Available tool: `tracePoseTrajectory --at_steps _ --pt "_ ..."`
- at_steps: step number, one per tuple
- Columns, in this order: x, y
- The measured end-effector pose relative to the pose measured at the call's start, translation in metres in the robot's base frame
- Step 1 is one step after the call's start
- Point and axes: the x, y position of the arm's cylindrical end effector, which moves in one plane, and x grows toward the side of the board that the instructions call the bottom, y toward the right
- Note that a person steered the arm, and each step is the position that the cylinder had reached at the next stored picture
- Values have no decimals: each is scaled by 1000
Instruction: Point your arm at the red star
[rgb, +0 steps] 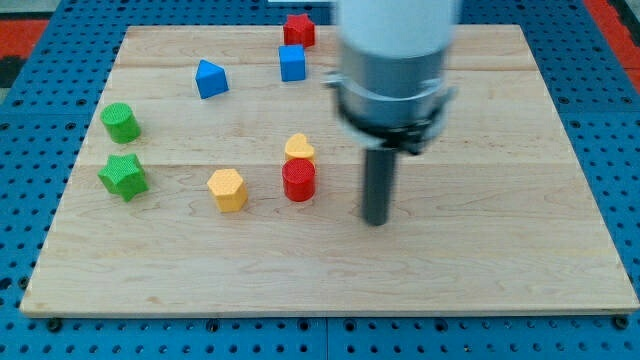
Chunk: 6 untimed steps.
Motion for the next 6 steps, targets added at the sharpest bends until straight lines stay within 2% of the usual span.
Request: tracePoseTrajectory --at_steps 1,2,3,4,6 --pt "-100 37" --pt "-201 40" --pt "-278 24" --pt "-315 -18" --pt "-313 -75"
